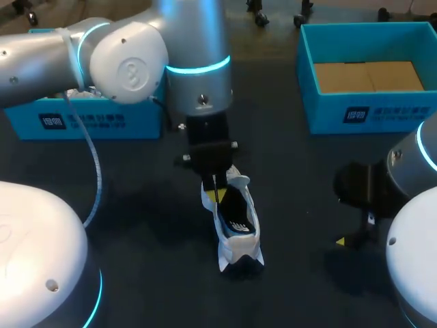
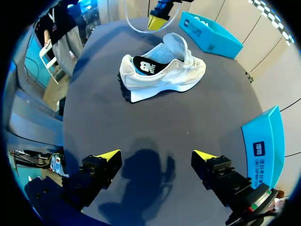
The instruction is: Take the shoe out of the shoebox, open the shoe tongue, remove and reinsert the insole, then place the shoe into the shoebox
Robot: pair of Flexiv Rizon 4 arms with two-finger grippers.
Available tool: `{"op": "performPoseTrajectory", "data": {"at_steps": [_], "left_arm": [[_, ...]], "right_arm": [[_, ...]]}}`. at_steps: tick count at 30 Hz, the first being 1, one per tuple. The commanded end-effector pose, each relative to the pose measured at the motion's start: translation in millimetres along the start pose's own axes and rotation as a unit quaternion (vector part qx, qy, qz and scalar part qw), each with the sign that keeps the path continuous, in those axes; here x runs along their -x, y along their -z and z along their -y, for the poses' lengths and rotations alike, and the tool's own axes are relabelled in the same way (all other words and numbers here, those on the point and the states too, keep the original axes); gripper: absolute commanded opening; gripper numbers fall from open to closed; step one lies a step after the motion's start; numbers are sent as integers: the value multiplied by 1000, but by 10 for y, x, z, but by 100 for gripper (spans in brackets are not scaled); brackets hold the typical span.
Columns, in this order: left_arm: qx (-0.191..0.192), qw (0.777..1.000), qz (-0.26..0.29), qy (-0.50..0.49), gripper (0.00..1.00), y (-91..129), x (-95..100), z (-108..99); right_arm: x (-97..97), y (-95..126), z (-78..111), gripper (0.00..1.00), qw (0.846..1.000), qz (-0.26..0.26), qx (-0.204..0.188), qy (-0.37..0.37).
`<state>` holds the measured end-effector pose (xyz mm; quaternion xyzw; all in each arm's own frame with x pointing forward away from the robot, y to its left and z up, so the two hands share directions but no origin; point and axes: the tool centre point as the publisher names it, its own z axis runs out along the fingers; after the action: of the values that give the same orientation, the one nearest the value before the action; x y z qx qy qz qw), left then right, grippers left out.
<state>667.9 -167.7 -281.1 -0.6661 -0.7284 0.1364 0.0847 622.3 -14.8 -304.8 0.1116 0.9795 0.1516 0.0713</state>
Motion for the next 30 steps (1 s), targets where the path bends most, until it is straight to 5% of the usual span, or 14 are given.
{"op": "performPoseTrajectory", "data": {"at_steps": [1,11,15,30], "left_arm": [[-5,1000,-9,6,0,-125,41,126],[-5,1000,-9,6,0,-125,41,126],[3,1000,-21,14,0,-387,109,106],[10,1000,-23,9,0,-743,210,135]], "right_arm": [[-14,8,10,100,1000,1,1,1],[-14,8,10,100,1000,1,1,1],[-14,8,10,100,1000,1,1,1],[-14,8,10,100,1000,1,1,1]]}}
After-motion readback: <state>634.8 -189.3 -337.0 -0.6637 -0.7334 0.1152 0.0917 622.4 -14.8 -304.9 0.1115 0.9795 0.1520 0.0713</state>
